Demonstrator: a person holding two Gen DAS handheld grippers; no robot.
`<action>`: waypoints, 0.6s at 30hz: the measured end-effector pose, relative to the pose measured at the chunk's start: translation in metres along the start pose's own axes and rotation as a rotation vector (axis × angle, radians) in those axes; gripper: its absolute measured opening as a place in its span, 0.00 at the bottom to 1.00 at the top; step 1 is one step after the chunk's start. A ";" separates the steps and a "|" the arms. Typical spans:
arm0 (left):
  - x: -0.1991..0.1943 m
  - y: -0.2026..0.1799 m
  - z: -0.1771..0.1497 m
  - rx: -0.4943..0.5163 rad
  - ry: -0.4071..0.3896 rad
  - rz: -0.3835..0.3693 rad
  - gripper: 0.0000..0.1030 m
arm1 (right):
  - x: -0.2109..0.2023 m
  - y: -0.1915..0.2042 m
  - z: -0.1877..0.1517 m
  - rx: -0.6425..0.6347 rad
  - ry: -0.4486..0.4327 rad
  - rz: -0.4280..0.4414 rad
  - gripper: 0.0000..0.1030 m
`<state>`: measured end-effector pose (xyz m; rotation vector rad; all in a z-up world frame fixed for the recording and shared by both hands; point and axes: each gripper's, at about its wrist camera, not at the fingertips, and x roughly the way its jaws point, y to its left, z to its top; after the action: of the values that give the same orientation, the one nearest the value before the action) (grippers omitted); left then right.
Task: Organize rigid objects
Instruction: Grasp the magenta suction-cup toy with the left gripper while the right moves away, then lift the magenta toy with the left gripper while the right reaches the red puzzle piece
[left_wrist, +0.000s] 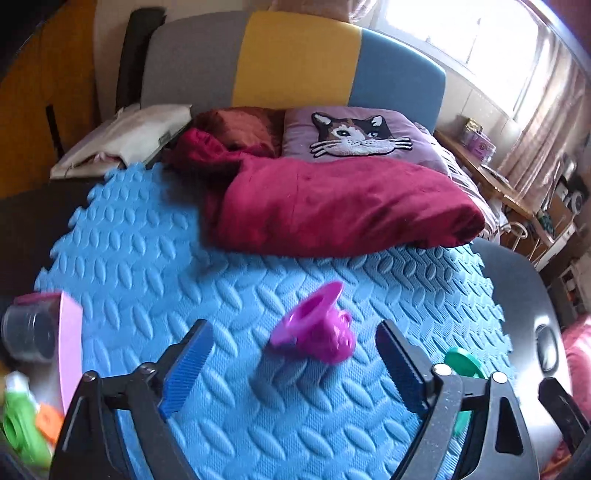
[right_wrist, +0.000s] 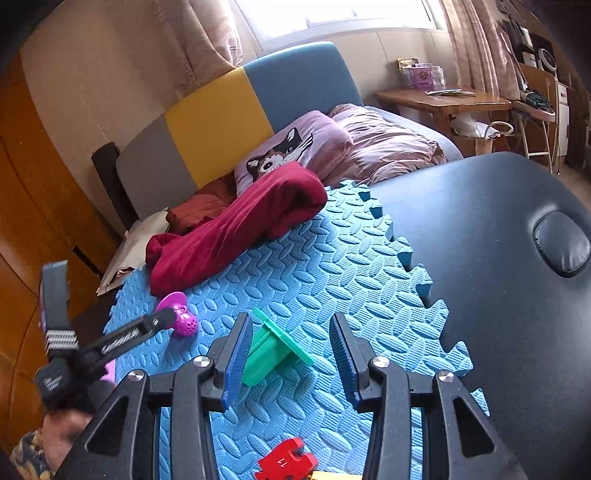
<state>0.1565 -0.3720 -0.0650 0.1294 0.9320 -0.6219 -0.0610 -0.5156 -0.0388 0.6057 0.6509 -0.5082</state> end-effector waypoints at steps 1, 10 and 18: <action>0.004 -0.004 0.002 0.024 -0.001 0.009 0.90 | 0.000 0.000 0.000 0.000 0.001 0.004 0.42; 0.032 -0.015 -0.007 0.135 0.037 -0.013 0.55 | 0.001 -0.003 0.000 0.018 0.003 0.004 0.42; 0.005 -0.009 -0.031 0.132 0.048 -0.009 0.55 | -0.001 -0.019 0.003 0.088 -0.007 -0.004 0.42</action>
<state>0.1319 -0.3709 -0.0863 0.2595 0.9385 -0.6913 -0.0719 -0.5311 -0.0425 0.6855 0.6255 -0.5447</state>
